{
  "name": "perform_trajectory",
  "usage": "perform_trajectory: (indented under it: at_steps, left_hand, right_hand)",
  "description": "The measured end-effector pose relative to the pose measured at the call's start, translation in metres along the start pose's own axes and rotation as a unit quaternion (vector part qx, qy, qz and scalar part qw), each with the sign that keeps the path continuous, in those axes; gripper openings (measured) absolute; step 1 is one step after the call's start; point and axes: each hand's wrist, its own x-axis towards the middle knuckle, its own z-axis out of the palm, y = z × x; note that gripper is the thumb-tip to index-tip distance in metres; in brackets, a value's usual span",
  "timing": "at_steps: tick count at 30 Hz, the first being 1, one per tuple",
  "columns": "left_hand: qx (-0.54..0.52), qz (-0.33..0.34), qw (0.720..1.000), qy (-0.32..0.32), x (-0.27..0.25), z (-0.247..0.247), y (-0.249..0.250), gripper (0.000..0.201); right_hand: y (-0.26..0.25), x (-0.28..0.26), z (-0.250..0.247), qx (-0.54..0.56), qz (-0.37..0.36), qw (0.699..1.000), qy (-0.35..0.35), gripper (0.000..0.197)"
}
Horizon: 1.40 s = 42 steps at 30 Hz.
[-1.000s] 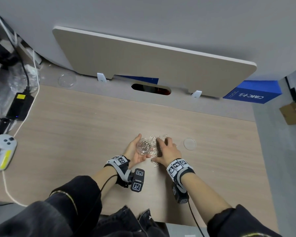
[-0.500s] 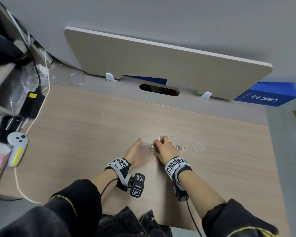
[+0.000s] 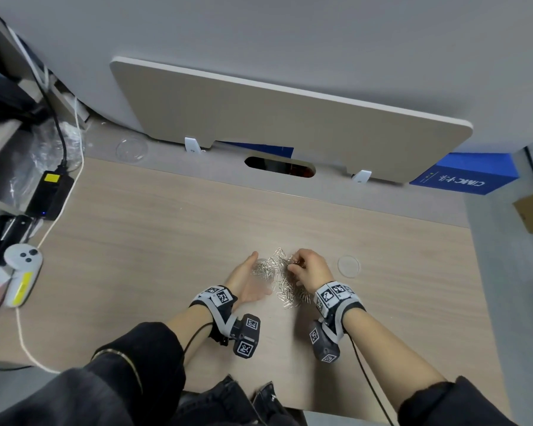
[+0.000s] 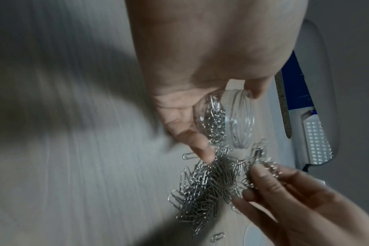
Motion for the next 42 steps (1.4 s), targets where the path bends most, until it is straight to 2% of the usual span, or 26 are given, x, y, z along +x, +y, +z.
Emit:
perform_trajectory:
  at_steps: [3, 6, 8, 14, 17, 20, 22, 23, 25, 27, 32, 34, 36, 38, 42]
  left_hand:
    - [0.006, 0.016, 1.000, 0.004, -0.001, 0.012, 0.001, 0.066]
    - [0.022, 0.022, 1.000, -0.005, -0.003, 0.026, 0.000, 0.061]
    - [0.036, 0.025, 0.999, -0.012, -0.006, 0.035, -0.001, 0.057]
    - [0.052, 0.016, 0.998, -0.029, -0.009, 0.049, -0.004, 0.050]
    - [0.042, 0.009, 0.999, -0.023, -0.009, 0.048, -0.004, 0.048]
    - [0.034, 0.007, 0.999, -0.012, -0.007, 0.044, -0.003, 0.050]
    - [0.031, 0.017, 0.999, -0.006, -0.006, 0.040, -0.002, 0.042]
    - [0.026, 0.020, 0.999, -0.006, -0.007, 0.038, -0.002, 0.039]
    - [0.012, 0.014, 1.000, -0.020, -0.007, 0.033, -0.003, 0.038]
    - [0.002, 0.007, 0.999, -0.033, -0.008, 0.030, -0.003, 0.040]
    - [-0.014, 0.003, 0.999, -0.045, -0.011, 0.026, 0.004, 0.031]
    - [-0.017, 0.004, 0.999, -0.040, -0.012, 0.024, 0.006, 0.037]
    - [-0.016, 0.007, 0.999, -0.031, -0.014, 0.023, 0.007, 0.043]
    - [-0.011, 0.007, 1.000, -0.025, -0.015, 0.021, 0.007, 0.047]
    - [-0.002, 0.002, 1.000, -0.030, -0.019, 0.018, 0.007, 0.057]
  right_hand:
    - [-0.010, -0.005, -0.014, -0.007, -0.050, 0.999, -0.015, 0.012]
    - [-0.019, -0.008, -0.021, -0.115, -0.105, 0.987, -0.044, 0.015]
    - [-0.023, -0.009, -0.023, -0.150, -0.110, 0.981, -0.054, 0.020]
    - [-0.033, -0.014, -0.022, -0.146, -0.105, 0.982, -0.059, 0.017]
    - [-0.030, -0.019, -0.024, -0.069, -0.086, 0.992, -0.061, 0.015]
    - [-0.017, -0.016, -0.028, 0.045, -0.043, 0.998, 0.015, 0.009]
    - [-0.002, -0.012, -0.029, 0.026, -0.001, 0.997, 0.071, 0.010]
    - [0.006, -0.011, -0.029, -0.015, 0.026, 0.997, 0.069, 0.013]
    - [0.019, -0.015, -0.023, -0.125, 0.064, 0.990, 0.006, 0.030]
    - [0.027, -0.021, -0.012, -0.185, 0.064, 0.980, -0.039, 0.046]
    - [0.024, -0.024, 0.007, -0.197, 0.036, 0.980, -0.023, 0.092]
    - [0.021, -0.021, 0.011, -0.223, 0.027, 0.973, -0.050, 0.109]
    - [0.018, -0.019, 0.016, -0.264, 0.005, 0.961, -0.086, 0.115]
    - [0.017, -0.017, 0.019, -0.286, -0.013, 0.954, -0.089, 0.108]
    - [0.017, -0.012, 0.022, -0.251, -0.017, 0.967, -0.047, 0.066]
